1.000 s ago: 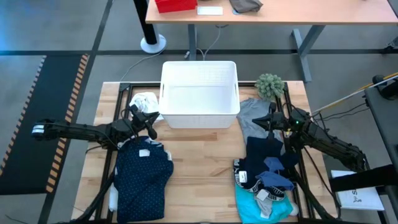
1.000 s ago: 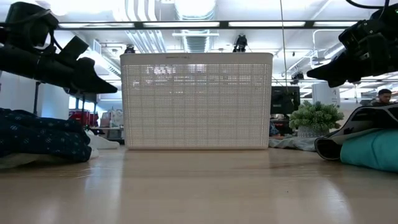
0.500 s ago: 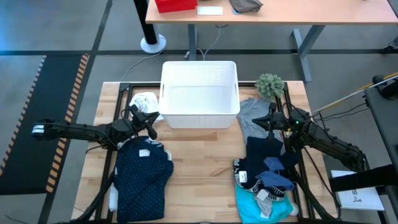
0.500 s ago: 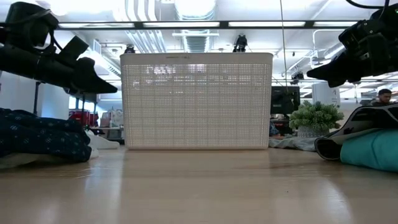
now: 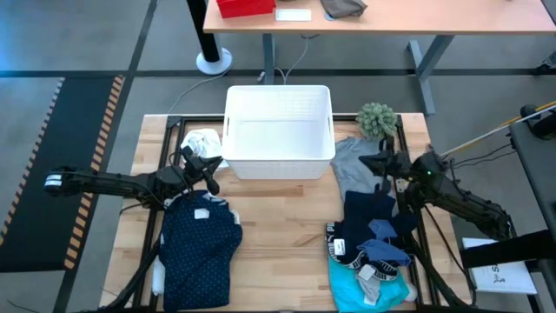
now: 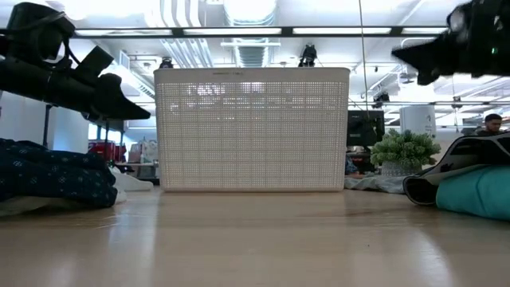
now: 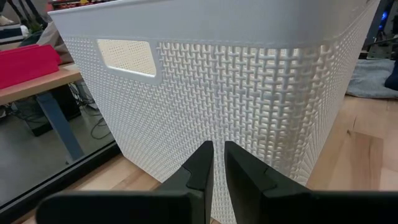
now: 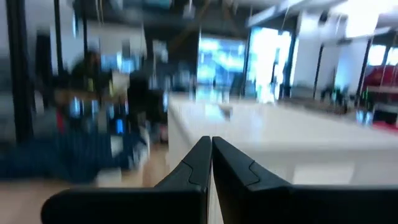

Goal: Sort clothes
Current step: Put the purple sock into the white laundry bin

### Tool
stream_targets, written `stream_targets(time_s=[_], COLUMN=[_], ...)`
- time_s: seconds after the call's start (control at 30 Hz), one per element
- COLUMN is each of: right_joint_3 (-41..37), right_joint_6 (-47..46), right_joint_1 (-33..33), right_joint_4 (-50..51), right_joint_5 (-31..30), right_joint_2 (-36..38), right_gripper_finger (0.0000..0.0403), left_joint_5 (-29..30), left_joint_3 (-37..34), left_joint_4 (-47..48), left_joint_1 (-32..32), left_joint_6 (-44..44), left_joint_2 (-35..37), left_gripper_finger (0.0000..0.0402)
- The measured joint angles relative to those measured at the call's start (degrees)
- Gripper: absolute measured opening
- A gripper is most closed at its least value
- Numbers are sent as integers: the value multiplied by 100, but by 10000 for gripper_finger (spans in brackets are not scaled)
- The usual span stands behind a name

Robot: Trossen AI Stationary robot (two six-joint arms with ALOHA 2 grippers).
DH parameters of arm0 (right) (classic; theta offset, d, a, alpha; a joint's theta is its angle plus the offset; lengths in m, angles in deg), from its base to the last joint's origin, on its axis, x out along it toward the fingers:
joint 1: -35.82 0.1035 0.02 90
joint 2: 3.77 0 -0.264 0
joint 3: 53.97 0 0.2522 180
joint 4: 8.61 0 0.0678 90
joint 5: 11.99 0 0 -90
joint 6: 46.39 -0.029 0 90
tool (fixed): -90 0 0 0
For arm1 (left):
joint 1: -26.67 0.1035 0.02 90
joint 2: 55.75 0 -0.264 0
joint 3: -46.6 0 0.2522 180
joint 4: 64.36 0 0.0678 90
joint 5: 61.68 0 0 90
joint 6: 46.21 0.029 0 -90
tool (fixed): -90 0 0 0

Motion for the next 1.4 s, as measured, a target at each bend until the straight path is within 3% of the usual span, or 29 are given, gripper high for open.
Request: stream_targets(time_s=[0.13,0.3,0.47,0.7,0.9,1.0,1.13,1.4], right_joint_3=[9,325,1156,2580,3684,4182,4742,5303], right_joint_6=[-464,-571,-845,-1141,-1136,-908,-680,-1068], right_joint_1=[-1,0,-2,2,187,411,945,2532], right_joint_4=[-811,-388,760,2523,4017,4623,5435,6329], right_joint_5=[-215,-193,-193,-187,344,684,706,-45], right_joint_2=[2,-144,-782,-2242,-3529,-4012,-4469,-5027], right_gripper_finger=[0,0,0,0,0,0,0,0], left_joint_5=[2,0,2,2,0,1,2,1], left_joint_3=[-1,-2,0,-1,-2,-2,-2,-1], left_joint_4=[0,0,-1,0,0,0,0,0], left_joint_1=[-2,0,0,0,0,-1,0,-1], left_joint_6=[0,0,0,0,2,0,0,0], left_joint_2=[0,0,0,0,0,0,0,0], left_gripper_finger=[27,27,27,27,27,27,27,27])
